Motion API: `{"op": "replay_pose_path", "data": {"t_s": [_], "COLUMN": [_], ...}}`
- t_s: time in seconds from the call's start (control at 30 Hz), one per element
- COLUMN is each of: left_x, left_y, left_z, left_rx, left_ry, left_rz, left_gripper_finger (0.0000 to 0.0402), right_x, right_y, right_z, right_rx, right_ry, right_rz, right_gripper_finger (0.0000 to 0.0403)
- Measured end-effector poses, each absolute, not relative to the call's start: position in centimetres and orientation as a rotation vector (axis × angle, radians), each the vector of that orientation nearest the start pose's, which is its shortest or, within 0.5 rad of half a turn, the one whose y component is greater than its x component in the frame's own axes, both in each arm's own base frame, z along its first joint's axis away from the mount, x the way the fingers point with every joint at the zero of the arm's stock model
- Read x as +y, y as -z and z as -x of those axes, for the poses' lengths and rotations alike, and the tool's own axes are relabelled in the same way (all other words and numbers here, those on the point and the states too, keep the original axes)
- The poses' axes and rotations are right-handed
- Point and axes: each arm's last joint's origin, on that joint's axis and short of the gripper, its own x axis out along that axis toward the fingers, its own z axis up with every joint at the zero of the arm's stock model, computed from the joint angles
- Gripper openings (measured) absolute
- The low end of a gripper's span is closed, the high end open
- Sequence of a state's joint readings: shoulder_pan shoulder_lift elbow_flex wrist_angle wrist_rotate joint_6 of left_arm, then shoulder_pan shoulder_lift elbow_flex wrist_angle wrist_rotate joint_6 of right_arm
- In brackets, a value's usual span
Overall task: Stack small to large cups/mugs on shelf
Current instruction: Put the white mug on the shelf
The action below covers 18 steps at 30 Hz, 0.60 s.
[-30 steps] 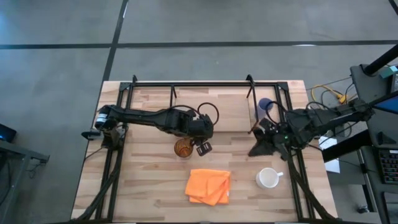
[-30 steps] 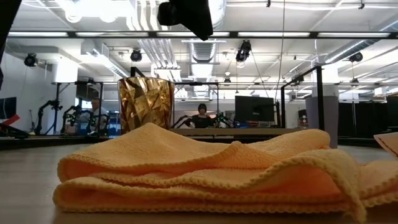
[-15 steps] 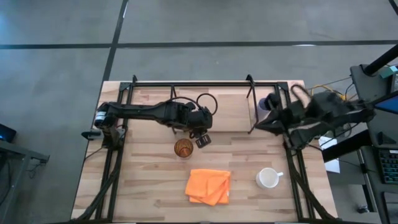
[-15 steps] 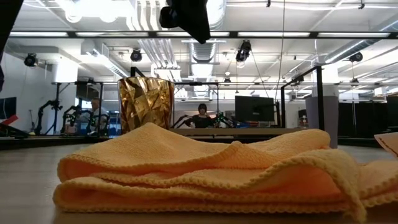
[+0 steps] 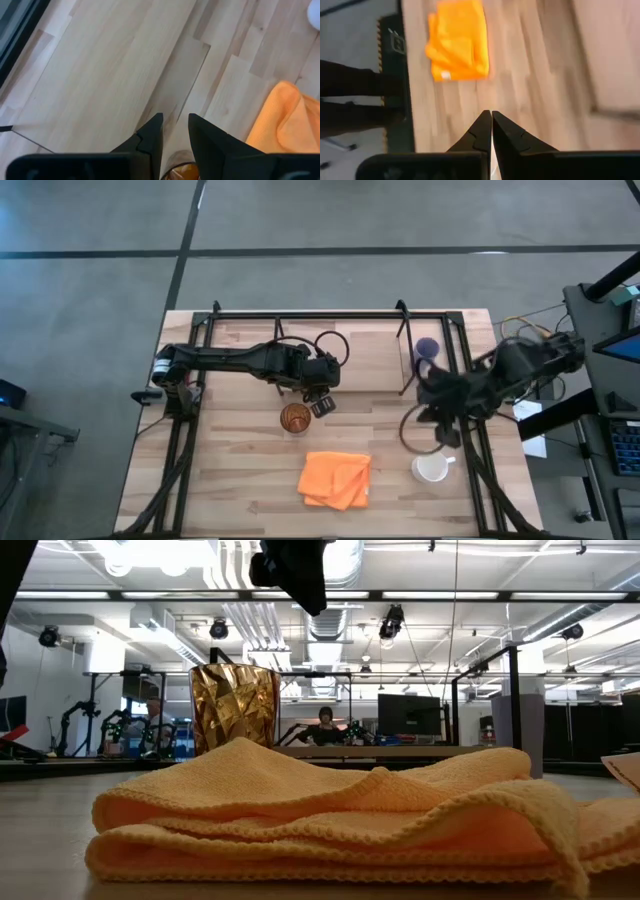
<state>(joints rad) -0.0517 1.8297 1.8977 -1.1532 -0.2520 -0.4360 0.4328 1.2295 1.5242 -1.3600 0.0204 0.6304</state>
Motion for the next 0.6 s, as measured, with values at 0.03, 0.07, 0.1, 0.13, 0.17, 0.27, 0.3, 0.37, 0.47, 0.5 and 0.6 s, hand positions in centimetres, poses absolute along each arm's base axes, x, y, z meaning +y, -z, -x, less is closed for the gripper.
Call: {"op": "replay_pose_path", "data": {"t_s": [0.03, 0.07, 0.1, 0.13, 0.17, 0.27, 0.3, 0.37, 0.47, 0.5, 0.6], "left_x": [-1.2, -1.2, -1.2, -1.2, -1.2, -1.2, -1.1, -1.1, -1.1, -1.1, -1.1], "left_y": [-35.1, -35.2, -35.4, -35.5, -35.7, -36.1, -36.2, -36.3, -36.5, -36.5, -36.5], "left_z": [-37.2, -37.1, -37.0, -36.9, -36.8, -36.5, -36.4, -36.4, -36.2, -36.2, -36.2], "left_rx": [1.011, 1.007, 1.004, 0.999, 0.994, 0.983, 0.978, 0.975, 0.970, 0.971, 0.974], "left_ry": [-0.409, -0.408, -0.407, -0.405, -0.402, -0.400, -0.404, -0.405, -0.402, -0.400, -0.393], "left_rz": [0.228, 0.229, 0.229, 0.228, 0.227, 0.228, 0.223, 0.200, 0.196, 0.192, 0.178], "left_gripper_finger": [0.0077, 0.0077, 0.0077, 0.0077, 0.0077, 0.0077, 0.0077, 0.0077, 0.0077, 0.0077, 0.0077], "right_x": [8.6, 9.0, 9.5, 9.8, 10.1, 10.5, 10.6, 10.8, 10.7, 10.8, 11.0], "right_y": [-39.2, -38.8, -38.4, -38.0, -37.5, -36.2, -35.8, -35.0, -33.9, -33.5, -32.3], "right_z": [-17.7, -17.7, -17.5, -17.4, -17.1, -16.9, -17.0, -17.1, -17.5, -17.6, -18.1], "right_rx": [1.150, 1.192, 1.231, 1.267, 1.306, 1.402, 1.429, 1.482, 1.536, 1.548, 1.585], "right_ry": [-0.009, 0.013, 0.039, 0.069, 0.102, 0.237, 0.277, 0.314, 0.332, 0.343, 0.371], "right_rz": [-0.355, -0.386, -0.415, -0.443, -0.469, -0.538, -0.569, -0.584, -0.552, -0.544, -0.511], "right_gripper_finger": [0.0008, 0.0008, 0.0008, 0.0008, 0.0008, 0.0009, 0.0009, 0.0009, 0.0009, 0.0009, 0.0009]}}
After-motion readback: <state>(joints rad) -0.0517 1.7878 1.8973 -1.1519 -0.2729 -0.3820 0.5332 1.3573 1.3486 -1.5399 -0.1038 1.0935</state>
